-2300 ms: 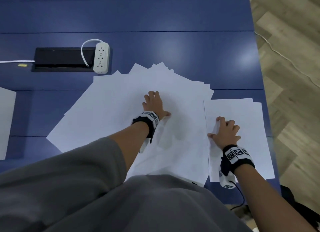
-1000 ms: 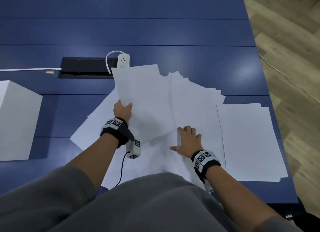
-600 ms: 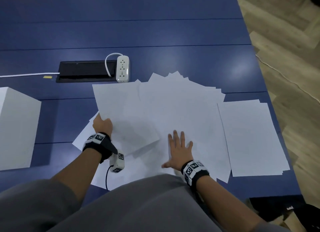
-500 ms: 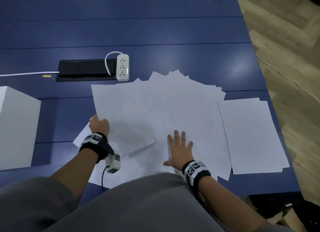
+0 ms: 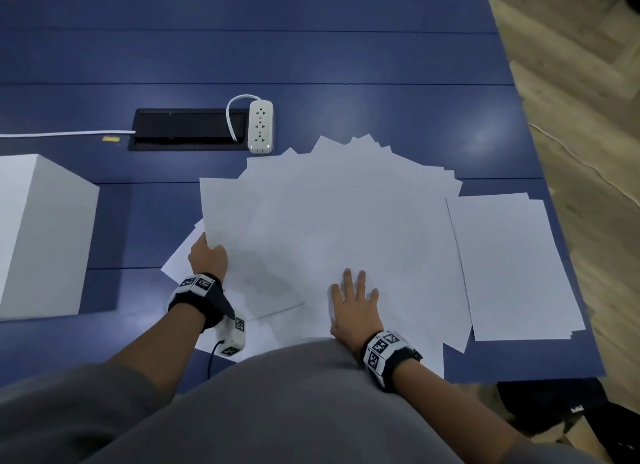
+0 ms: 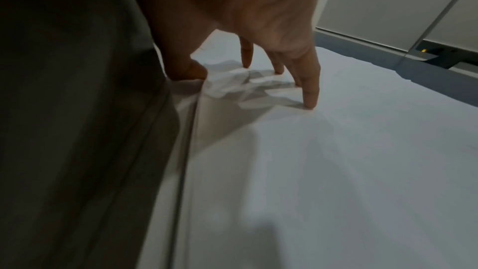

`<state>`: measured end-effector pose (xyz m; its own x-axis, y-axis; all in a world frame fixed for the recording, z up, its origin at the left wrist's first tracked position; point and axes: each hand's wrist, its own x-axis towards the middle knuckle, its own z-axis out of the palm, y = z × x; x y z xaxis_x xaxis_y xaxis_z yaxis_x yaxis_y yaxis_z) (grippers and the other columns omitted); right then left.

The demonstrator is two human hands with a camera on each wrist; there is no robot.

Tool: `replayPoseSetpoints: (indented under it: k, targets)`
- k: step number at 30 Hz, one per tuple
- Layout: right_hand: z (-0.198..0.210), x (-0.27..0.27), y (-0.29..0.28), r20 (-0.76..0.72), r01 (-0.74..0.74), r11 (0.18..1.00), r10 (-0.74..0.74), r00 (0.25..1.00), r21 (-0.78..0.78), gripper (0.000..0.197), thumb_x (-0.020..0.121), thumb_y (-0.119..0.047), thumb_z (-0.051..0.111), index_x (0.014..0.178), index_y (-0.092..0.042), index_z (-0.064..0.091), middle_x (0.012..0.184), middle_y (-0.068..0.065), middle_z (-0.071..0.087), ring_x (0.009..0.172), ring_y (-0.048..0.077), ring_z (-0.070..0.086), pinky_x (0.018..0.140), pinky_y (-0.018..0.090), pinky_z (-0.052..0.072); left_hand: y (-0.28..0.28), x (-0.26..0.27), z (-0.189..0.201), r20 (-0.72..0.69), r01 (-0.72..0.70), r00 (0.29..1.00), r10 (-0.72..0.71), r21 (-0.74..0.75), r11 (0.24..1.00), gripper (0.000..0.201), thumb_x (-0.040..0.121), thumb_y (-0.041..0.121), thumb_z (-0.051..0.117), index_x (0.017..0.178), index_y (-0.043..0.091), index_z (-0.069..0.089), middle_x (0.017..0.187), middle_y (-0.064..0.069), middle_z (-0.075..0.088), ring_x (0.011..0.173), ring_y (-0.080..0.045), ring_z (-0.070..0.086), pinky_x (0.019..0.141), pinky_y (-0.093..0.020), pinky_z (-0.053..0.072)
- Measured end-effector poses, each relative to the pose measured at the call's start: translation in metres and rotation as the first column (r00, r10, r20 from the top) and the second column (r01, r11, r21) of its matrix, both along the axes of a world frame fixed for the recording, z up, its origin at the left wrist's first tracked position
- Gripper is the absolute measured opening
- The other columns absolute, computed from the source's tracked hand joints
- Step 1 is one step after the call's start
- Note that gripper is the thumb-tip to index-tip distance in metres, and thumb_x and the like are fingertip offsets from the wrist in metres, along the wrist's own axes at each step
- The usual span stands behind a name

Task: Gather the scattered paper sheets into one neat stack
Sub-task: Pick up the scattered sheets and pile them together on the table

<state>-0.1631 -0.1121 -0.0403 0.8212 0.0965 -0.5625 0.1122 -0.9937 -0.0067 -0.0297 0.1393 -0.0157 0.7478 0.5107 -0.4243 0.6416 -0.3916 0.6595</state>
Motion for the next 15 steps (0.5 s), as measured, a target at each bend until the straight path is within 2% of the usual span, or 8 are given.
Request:
replayPoseSetpoints:
  k: [2,3,6,9,10,12,13,15]
  targets:
    - [0.001,0.000,0.001,0.030,-0.009,1.000,0.009,1.000,-0.010,0.038,0.062,-0.017,0.073,0.096,-0.008,0.059,0.134,0.029,0.050,0.118,0.056,0.047,0.072,0.059,0.049,0.004,-0.007,-0.003,-0.013,0.002,1.000,-0.002,-0.004,1.000,0.033,0.081,-0.001,0.040,0.105,0.005,0.062,0.107,-0.018,0.065,0.101,-0.037,0.058,0.075,-0.033,0.043]
    - [-0.001,0.000,0.000,0.028,-0.023,0.999,0.023,0.999,-0.023,0.033,0.060,-0.016,0.075,0.090,-0.008,0.063,0.133,0.028,0.051,0.116,0.055,0.049,0.070,0.057,0.050,0.006,-0.010,-0.004,-0.018,-0.004,1.000,0.004,-0.009,1.000,0.032,0.081,-0.001,0.041,0.103,0.006,0.063,0.106,-0.017,0.065,0.101,-0.037,0.059,0.075,-0.033,0.043]
    - [-0.001,0.000,-0.006,0.023,-0.025,0.998,0.026,0.999,-0.051,0.030,0.053,-0.013,0.081,0.080,-0.009,0.069,0.133,0.023,0.053,0.115,0.051,0.052,0.064,0.052,0.052,0.010,-0.017,-0.007,-0.023,-0.030,0.999,0.030,-0.016,0.999,0.030,0.080,-0.001,0.042,0.101,0.006,0.063,0.105,-0.017,0.066,0.100,-0.037,0.059,0.075,-0.033,0.044]
    - [0.006,0.005,-0.011,0.077,0.006,1.000,-0.006,0.997,0.004,0.031,0.059,-0.019,0.081,0.085,-0.009,0.070,0.127,0.019,0.057,0.111,0.044,0.056,0.061,0.048,0.053,0.013,-0.023,-0.006,-0.020,-0.042,0.999,0.042,-0.014,0.999,0.029,0.079,-0.002,0.041,0.100,0.003,0.061,0.105,-0.020,0.065,0.101,-0.039,0.058,0.074,-0.034,0.042]
    - [0.010,0.008,-0.013,0.094,0.035,0.998,-0.040,0.995,0.050,0.033,0.067,-0.022,0.077,0.096,-0.008,0.067,0.126,0.017,0.057,0.112,0.040,0.055,0.065,0.046,0.052,0.014,-0.024,-0.006,-0.013,-0.048,0.999,0.048,-0.013,0.999,0.029,0.079,-0.002,0.041,0.100,0.002,0.061,0.105,-0.021,0.065,0.101,-0.040,0.058,0.075,-0.035,0.042]
    - [0.017,0.016,-0.021,0.163,0.155,0.979,-0.177,0.971,0.136,0.036,0.088,-0.029,0.055,0.118,-0.008,0.053,0.121,0.013,0.055,0.110,0.032,0.052,0.072,0.039,0.047,0.015,-0.026,-0.005,-0.007,-0.060,0.998,0.060,-0.014,0.998,0.031,0.079,-0.002,0.041,0.102,0.002,0.061,0.106,-0.022,0.064,0.102,-0.040,0.058,0.077,-0.037,0.044]
    - [0.024,0.021,-0.025,0.199,0.223,0.956,-0.260,0.945,0.190,0.034,0.093,-0.029,0.047,0.120,-0.008,0.048,0.110,0.011,0.058,0.101,0.029,0.054,0.069,0.036,0.043,0.016,-0.027,-0.005,0.001,-0.069,0.998,0.069,-0.021,0.997,0.031,0.079,-0.002,0.041,0.103,0.002,0.062,0.106,-0.023,0.064,0.102,-0.041,0.058,0.078,-0.038,0.046]
    - [0.039,0.034,-0.033,0.266,0.348,0.872,-0.446,0.855,0.346,0.019,0.095,-0.025,0.044,0.107,-0.010,0.043,0.081,0.006,0.057,0.073,0.026,0.054,0.058,0.032,0.034,0.016,-0.029,-0.003,0.034,-0.096,0.995,0.098,-0.054,0.994,0.032,0.078,-0.004,0.041,0.102,0.001,0.062,0.106,-0.025,0.064,0.101,-0.043,0.059,0.075,-0.036,0.046]
